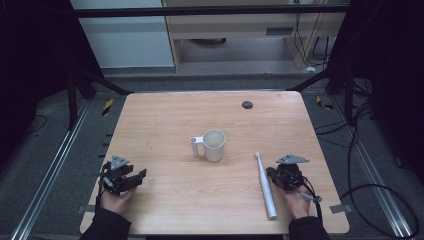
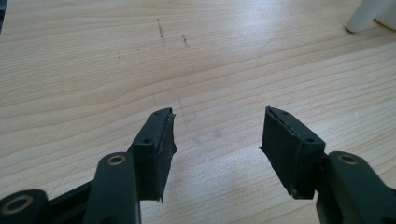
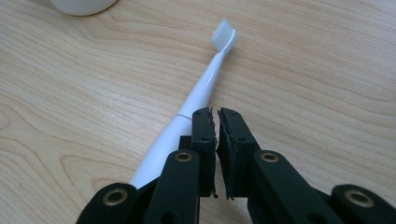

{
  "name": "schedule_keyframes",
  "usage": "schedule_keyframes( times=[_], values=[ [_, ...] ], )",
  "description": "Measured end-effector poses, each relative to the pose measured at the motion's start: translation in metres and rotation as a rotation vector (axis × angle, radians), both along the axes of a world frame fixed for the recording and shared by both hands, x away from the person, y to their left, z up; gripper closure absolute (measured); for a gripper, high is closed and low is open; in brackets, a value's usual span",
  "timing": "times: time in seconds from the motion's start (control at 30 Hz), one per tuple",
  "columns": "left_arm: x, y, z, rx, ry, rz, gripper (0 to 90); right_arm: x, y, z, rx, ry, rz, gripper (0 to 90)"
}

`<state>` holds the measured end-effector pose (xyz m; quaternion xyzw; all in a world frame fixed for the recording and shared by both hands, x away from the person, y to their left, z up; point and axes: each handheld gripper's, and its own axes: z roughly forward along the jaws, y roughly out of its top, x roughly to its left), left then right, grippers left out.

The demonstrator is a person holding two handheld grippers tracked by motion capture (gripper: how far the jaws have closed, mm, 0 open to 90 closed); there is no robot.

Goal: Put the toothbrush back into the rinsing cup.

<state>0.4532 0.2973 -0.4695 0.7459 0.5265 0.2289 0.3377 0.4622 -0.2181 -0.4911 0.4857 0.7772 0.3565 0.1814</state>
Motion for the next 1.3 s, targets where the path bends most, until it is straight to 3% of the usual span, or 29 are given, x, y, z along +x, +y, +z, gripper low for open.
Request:
schedule_keyframes(
  times=[1.3],
  values=[
    [0.001,-0.002,-0.002,0.010,0.015,-0.010,42.8,0.001,0.013,-0.003,-0.009,0.033,0.069,86.8]
  ],
)
